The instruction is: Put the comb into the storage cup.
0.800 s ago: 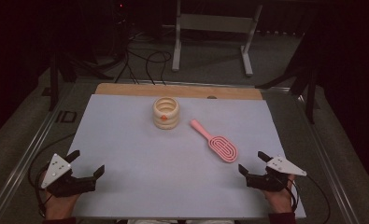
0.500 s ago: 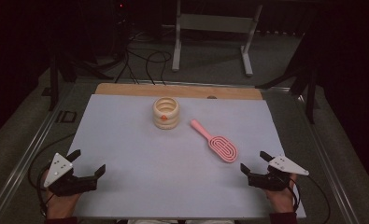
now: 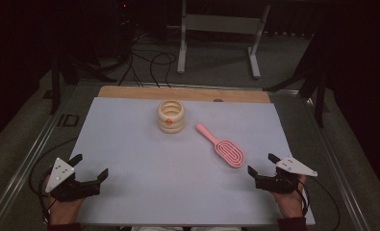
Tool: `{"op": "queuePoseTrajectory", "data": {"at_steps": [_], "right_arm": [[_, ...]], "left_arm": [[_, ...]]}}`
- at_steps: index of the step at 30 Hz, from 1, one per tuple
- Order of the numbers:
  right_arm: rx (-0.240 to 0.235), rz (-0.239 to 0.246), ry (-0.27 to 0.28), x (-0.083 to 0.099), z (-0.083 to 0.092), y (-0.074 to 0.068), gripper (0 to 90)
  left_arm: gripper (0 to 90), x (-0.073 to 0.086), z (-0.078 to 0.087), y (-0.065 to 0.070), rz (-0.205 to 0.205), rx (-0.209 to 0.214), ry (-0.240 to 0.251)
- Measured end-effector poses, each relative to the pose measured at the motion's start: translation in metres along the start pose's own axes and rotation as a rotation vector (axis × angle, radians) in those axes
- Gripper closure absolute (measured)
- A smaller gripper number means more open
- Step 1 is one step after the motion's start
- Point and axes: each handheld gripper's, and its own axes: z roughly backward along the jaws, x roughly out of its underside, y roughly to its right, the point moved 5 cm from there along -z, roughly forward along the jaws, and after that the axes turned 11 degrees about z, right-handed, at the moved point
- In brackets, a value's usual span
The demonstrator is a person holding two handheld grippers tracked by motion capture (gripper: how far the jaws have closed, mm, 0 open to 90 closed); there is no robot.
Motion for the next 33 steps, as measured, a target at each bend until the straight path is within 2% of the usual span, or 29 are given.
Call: {"op": "queuePoseTrajectory", "data": {"at_steps": [6, 16, 26, 33], "right_arm": [[-0.003, 0.012, -0.008, -0.011, -0.001, 0.002, 7.6], [0.017, 0.018, -0.024, -0.030, -0.008, 0.013, 7.7], [0.026, 0.004, -0.041, -0.038, -0.019, 0.023, 8.3], [0.027, 0.014, -0.042, -0.046, -0.027, 0.025, 10.3]], "left_arm": [[0.0, 0.000, -0.001, 0.001, -0.004, -0.005, 0.003], [0.0, 0.002, -0.002, 0.001, -0.004, -0.017, 0.007], [0.0, 0.003, -0.004, 0.001, -0.011, -0.027, 0.005], [0.0, 0.004, -0.004, -0.001, -0.010, -0.031, 0.002]]}}
